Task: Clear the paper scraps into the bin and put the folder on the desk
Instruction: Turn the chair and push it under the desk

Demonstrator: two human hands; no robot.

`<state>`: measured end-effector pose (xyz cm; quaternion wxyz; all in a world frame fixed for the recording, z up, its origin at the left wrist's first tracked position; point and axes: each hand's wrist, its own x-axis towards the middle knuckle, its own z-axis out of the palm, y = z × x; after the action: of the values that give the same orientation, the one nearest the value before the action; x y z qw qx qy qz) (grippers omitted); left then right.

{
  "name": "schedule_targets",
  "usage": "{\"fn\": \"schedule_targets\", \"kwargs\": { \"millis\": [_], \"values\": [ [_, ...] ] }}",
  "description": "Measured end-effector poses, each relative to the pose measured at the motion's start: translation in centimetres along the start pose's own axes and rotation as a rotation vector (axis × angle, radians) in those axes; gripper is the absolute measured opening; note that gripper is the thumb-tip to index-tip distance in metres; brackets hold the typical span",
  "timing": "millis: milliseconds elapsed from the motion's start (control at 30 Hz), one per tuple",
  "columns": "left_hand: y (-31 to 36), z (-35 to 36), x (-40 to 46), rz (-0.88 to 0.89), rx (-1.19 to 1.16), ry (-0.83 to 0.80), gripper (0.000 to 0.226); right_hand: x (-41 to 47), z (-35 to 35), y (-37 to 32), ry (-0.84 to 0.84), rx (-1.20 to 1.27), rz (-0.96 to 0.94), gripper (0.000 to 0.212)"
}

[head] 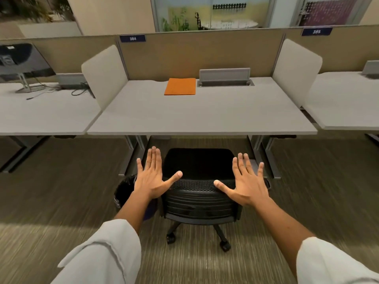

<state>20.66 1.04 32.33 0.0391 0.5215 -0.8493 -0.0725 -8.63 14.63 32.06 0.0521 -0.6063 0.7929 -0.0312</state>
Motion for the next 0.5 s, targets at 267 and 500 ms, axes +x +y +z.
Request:
{"fn": "schedule_targets", "kwargs": {
  "millis": [267,500],
  "values": [
    [0.2,-0.1,7.0,-0.026,0.013,-0.060,0.114,6.9,-0.3,1.0,0.005,-0.043,-0.002,0.122],
    [0.6,0.3,12.7,-0.067,-0.003,-0.071,0.116,13.1,-0.9,2.8,0.045,-0.072,-0.043,0.120]
  ]
}}
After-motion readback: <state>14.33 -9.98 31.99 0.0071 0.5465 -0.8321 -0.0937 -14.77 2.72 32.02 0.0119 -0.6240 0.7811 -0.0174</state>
